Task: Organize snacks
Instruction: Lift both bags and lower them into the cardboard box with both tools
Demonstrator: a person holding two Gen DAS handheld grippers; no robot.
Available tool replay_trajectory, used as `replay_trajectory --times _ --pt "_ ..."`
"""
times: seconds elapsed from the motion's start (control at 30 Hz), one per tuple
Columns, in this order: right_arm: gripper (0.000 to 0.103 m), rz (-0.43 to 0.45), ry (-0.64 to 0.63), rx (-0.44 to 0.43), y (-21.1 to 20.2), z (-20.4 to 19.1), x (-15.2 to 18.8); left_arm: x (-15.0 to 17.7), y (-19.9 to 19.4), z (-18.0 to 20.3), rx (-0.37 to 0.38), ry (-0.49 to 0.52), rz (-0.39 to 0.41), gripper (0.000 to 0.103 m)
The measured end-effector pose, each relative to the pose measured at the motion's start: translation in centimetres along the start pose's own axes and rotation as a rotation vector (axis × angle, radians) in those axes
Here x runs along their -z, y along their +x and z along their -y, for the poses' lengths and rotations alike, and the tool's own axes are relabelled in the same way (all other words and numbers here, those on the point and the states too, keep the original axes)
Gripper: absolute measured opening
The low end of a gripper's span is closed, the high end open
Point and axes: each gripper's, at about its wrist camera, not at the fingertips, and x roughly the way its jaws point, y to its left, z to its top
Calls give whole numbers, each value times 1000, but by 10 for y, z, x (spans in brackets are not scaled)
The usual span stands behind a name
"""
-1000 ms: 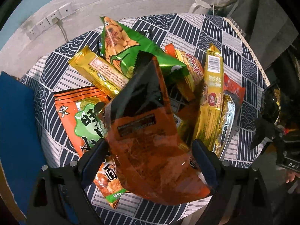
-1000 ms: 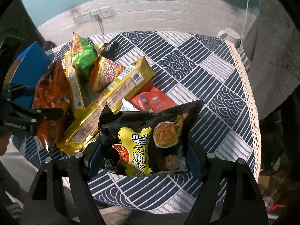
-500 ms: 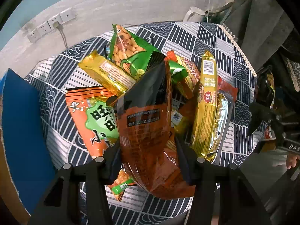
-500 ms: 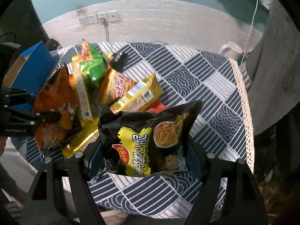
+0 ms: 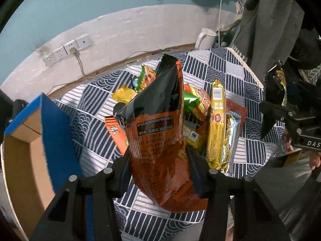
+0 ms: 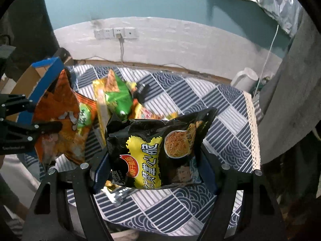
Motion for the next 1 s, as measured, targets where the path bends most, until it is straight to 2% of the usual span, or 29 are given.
replay_trajectory --times 0.4,0.73,1.0 --pt "76 54 -64 -18 -22 -43 -35 7 -53 -28 -111 49 113 51" --pt "76 78 -146 -79 -26 -104 -70 17 -93 -64 -221 86 197 51" --pt "76 86 -203 -121 -22 -154 -93 32 -104 -108 -276 18 208 51"
